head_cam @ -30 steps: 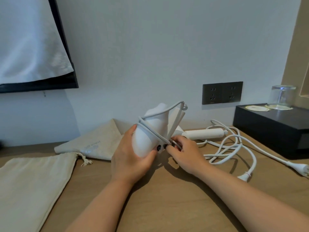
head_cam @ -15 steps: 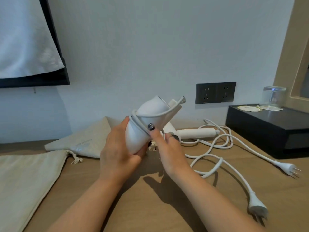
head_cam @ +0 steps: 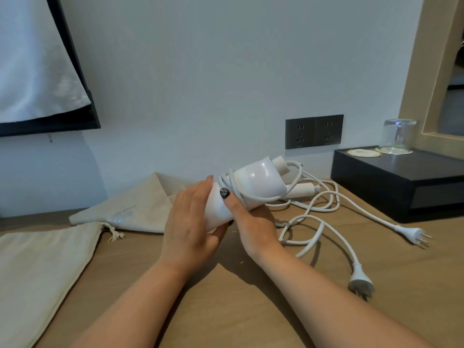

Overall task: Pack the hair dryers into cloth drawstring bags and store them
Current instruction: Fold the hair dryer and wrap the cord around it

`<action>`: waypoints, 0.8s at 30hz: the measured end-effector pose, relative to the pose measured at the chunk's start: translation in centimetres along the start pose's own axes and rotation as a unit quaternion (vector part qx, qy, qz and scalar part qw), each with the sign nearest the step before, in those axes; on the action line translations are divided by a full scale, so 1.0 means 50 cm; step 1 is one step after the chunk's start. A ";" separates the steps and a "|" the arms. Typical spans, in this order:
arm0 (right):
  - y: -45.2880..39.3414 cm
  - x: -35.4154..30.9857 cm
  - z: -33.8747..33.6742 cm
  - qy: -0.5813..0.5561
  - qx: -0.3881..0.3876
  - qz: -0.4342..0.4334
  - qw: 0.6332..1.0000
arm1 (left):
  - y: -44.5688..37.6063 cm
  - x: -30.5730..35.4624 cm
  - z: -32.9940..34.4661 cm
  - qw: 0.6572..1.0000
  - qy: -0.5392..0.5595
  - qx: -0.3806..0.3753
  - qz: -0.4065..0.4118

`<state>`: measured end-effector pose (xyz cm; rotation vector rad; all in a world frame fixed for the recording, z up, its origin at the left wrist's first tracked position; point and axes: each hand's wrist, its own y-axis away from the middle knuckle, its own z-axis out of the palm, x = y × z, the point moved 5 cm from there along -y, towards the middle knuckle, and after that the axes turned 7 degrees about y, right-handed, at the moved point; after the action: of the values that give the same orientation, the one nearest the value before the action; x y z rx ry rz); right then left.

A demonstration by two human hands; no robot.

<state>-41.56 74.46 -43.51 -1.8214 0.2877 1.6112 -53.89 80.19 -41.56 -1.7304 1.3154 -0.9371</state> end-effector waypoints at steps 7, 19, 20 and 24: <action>0.029 -0.001 -0.021 0.000 -0.018 -0.031 0.999 | 0.041 0.009 0.000 0.896 0.309 -0.058 -0.314; 0.122 -0.033 -0.005 -0.002 -0.101 -0.154 0.983 | 0.109 0.057 -0.052 0.653 0.597 -0.174 -0.433; 0.125 -0.034 -0.007 0.007 -0.104 -0.150 0.983 | 0.109 0.059 -0.055 0.658 0.591 -0.174 -0.433; 0.133 -0.035 -0.013 0.138 -0.094 -0.136 0.976 | 0.107 0.058 -0.063 0.677 0.573 -0.127 -0.445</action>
<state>-45.20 68.64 -44.10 -2.1285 0.0027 1.2311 -58.35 75.94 -44.59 -2.0421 1.2060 -2.8733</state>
